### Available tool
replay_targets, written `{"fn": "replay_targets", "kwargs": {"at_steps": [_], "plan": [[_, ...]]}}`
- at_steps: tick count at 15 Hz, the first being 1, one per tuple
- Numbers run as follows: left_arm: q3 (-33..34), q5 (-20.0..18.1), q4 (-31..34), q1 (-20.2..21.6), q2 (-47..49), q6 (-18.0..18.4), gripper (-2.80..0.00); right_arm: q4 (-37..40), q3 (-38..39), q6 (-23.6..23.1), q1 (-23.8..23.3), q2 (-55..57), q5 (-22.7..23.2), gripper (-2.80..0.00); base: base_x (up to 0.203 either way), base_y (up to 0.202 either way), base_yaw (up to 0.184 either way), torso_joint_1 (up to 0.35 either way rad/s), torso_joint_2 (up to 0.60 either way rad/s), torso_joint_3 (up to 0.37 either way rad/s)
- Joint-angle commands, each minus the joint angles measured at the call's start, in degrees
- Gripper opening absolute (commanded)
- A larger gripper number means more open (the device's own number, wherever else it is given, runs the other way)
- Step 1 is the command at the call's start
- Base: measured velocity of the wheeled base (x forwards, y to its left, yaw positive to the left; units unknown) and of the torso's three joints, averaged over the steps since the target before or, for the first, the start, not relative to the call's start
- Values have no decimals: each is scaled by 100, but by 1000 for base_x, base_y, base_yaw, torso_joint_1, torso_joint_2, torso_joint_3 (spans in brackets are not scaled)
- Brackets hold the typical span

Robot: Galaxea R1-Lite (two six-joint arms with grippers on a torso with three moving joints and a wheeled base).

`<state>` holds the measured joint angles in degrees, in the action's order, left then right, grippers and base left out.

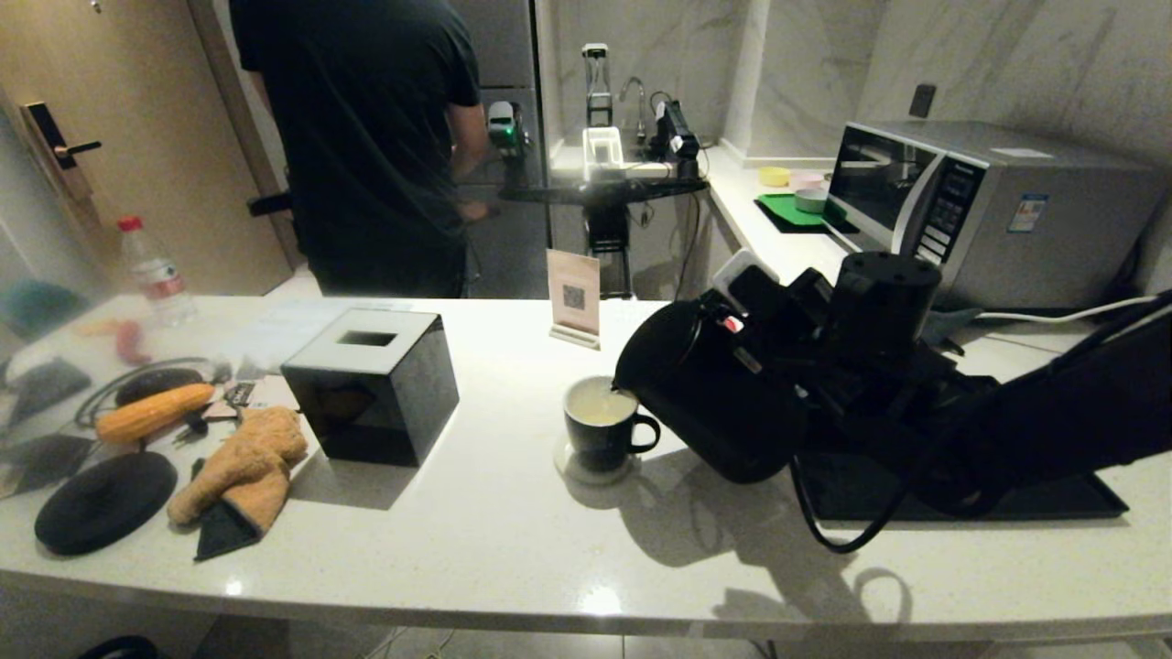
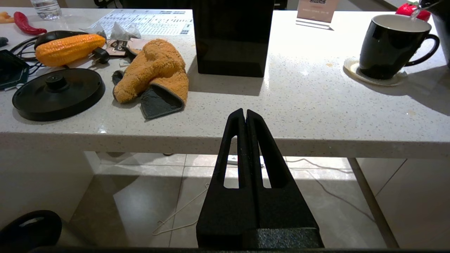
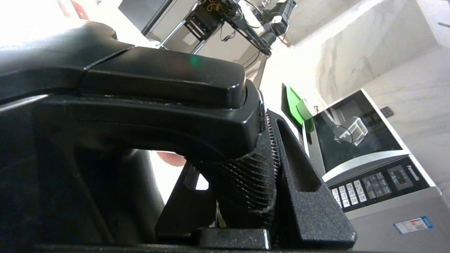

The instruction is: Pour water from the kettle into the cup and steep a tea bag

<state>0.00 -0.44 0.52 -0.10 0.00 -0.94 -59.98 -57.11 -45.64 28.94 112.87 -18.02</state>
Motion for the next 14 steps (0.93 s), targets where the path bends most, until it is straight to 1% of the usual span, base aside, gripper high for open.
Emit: {"fn": "replay_targets", "kwargs": {"at_steps": [1, 11, 14], "plan": [[-4, 0, 1, 1, 0, -3, -280, -40, -2, -33, 15, 7, -10, -280, 0, 0, 0, 0, 0, 0], [0, 0, 1, 1, 0, -3, -280, -40, 18, -65, 33, 7, -18, -280, 0, 0, 0, 0, 0, 0], [0, 0, 1, 1, 0, -3, -280, -40, -2, -147, 33, -11, -18, -280, 0, 0, 0, 0, 0, 0]]}}
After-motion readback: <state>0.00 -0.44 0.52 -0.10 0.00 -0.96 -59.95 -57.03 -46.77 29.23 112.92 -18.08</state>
